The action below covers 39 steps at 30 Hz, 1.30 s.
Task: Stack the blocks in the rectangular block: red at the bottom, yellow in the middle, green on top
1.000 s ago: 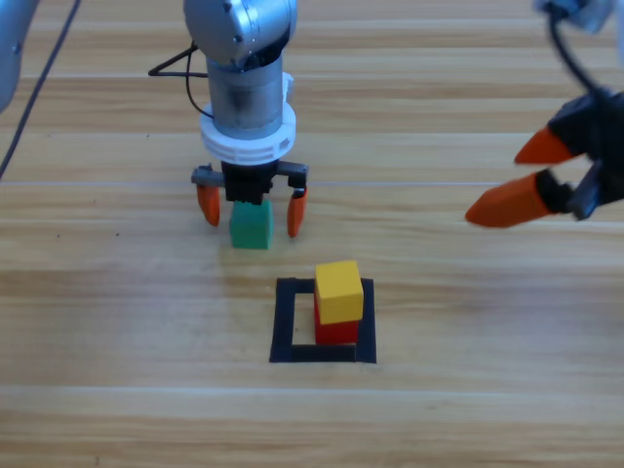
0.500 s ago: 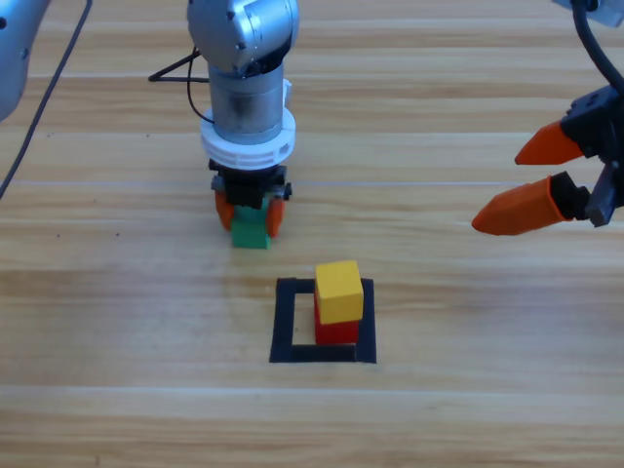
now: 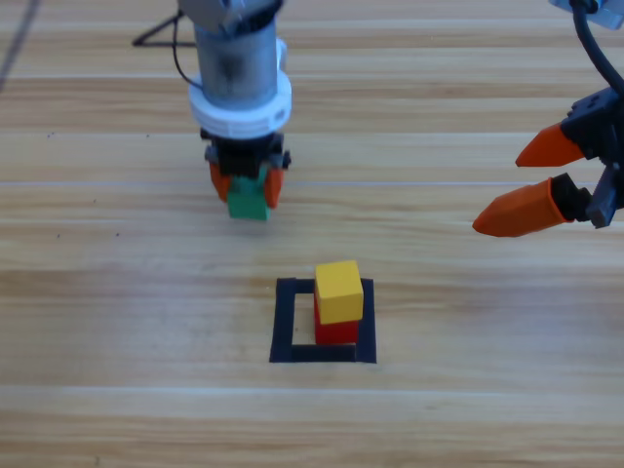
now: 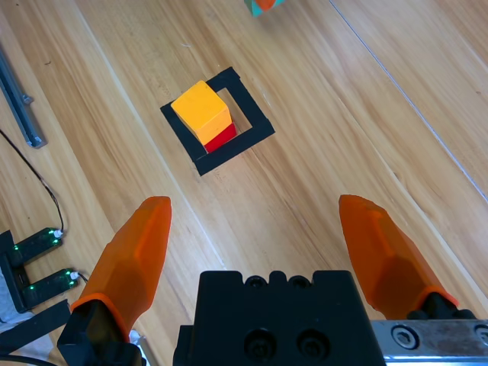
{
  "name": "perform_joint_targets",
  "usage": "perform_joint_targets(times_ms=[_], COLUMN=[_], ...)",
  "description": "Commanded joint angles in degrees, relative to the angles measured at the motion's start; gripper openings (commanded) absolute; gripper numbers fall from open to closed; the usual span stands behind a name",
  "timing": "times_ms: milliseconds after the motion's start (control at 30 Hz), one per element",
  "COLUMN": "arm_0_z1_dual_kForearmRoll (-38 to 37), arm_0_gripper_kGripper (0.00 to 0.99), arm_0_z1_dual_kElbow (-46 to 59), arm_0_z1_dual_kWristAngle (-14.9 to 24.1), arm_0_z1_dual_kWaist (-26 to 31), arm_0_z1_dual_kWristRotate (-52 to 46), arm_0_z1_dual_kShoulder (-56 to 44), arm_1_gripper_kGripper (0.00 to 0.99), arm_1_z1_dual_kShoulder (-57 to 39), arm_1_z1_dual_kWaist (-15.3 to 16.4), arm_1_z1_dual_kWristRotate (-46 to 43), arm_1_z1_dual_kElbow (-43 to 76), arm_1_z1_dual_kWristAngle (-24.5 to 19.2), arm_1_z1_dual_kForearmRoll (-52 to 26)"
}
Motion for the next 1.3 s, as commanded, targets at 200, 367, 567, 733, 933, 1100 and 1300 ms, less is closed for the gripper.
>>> perform_joint_targets(times_ms=[200, 367, 567, 733, 933, 1100, 1300], arm_0_z1_dual_kForearmRoll=[0.48, 0.57, 0.57, 0.57, 0.57, 0.57, 0.57], arm_0_gripper_kGripper=[0.0, 0.0, 0.0, 0.0, 0.0, 0.0, 0.0], arm_0_z1_dual_kElbow=[7.21, 9.58, 10.9, 10.64, 10.46, 10.37, 9.32], arm_0_z1_dual_kWristAngle=[-1.15, -1.15, -1.24, -1.33, -1.68, -2.03, -2.82], arm_0_z1_dual_kWaist=[-4.54, -7.44, -10.35, -10.96, -11.93, -13.42, -14.65], arm_0_z1_dual_kWristRotate=[-6.25, -9.77, -12.93, -14.69, -16.62, -18.03, -18.73], arm_0_z1_dual_kShoulder=[-11.78, -13.88, -14.76, -14.59, -13.8, -12.65, -11.6], arm_1_gripper_kGripper=[0.969, 0.969, 0.969, 0.969, 0.969, 0.969, 0.969], arm_1_z1_dual_kShoulder=[-0.83, -0.83, -0.83, -0.75, -0.75, -0.75, -0.75], arm_1_z1_dual_kWaist=[-1.44, -1.44, -1.44, -1.35, -1.44, -1.44, -1.44], arm_1_z1_dual_kWristRotate=[0.02, 0.02, 0.11, 0.2, 0.28, 0.37, 0.37], arm_1_z1_dual_kElbow=[1.24, 1.24, 1.24, 1.24, 1.24, 1.24, 1.24], arm_1_z1_dual_kWristAngle=[0.46, 0.46, 0.37, 0.37, 0.28, 0.19, 0.19], arm_1_z1_dual_kForearmRoll=[1.16, 1.16, 1.25, 1.25, 1.25, 1.25, 1.25])
